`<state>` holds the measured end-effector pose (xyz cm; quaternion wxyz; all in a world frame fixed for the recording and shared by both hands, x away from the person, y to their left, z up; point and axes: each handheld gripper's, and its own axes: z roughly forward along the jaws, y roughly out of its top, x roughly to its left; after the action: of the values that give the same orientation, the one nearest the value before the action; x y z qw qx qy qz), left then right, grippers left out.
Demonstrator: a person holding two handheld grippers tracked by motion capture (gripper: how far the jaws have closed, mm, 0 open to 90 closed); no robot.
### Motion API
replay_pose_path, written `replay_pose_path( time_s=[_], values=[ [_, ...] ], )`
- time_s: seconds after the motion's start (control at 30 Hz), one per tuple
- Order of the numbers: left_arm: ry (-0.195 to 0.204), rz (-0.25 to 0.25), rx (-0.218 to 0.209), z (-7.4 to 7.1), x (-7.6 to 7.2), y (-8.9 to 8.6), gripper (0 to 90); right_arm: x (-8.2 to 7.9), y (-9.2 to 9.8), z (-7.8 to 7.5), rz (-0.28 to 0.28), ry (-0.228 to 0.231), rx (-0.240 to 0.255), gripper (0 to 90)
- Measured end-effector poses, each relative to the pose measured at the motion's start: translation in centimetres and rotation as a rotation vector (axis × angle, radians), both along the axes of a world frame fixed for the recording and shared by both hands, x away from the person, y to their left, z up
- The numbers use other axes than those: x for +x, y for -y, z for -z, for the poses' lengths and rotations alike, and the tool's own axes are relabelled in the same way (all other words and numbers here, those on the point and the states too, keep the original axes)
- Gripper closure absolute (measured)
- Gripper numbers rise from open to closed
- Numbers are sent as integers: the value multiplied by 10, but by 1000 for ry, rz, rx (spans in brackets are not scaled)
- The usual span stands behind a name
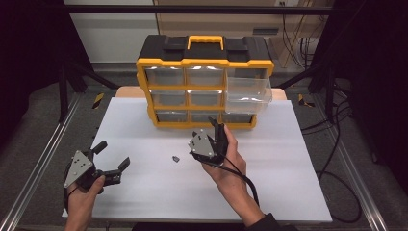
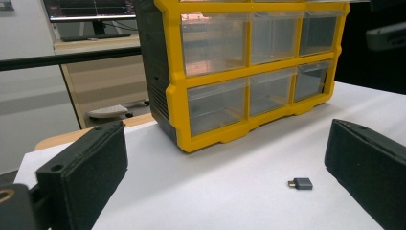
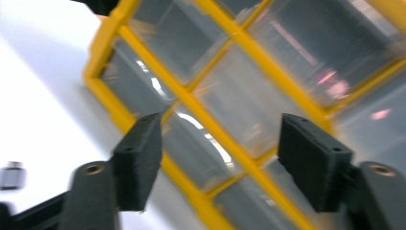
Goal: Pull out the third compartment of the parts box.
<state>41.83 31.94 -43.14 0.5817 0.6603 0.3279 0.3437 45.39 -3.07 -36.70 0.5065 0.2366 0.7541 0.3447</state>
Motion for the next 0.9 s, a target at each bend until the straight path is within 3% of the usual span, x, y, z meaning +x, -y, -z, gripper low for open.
replay_pose_path(
  time_s=[0.03,0.07,0.1,0.13,0.17,0.2,0.27,0.4,0.9],
  values=[
    [0,0,0,0,0,0,7,1,-2,1,-1,-25,13,273],
    [0,1,0,0,0,0,7,5,-6,4,-18,-82,57,239],
    [0,1,0,0,0,0,7,5,-6,4,-18,-82,57,239],
    [0,7,2,0,1,1,7,9,-9,8,-44,-155,105,214],
    [0,7,2,0,1,1,7,11,-11,10,-51,-185,120,197],
    [0,9,4,0,1,2,7,11,-11,10,-51,-185,120,197],
    [0,12,9,0,0,3,7,18,-15,17,-68,-279,172,171],
    [1,10,8,0,0,3,7,25,-20,23,-77,-369,240,138],
    [2,8,4,-1,0,3,7,36,-22,26,-100,-460,300,115]
  ],
)
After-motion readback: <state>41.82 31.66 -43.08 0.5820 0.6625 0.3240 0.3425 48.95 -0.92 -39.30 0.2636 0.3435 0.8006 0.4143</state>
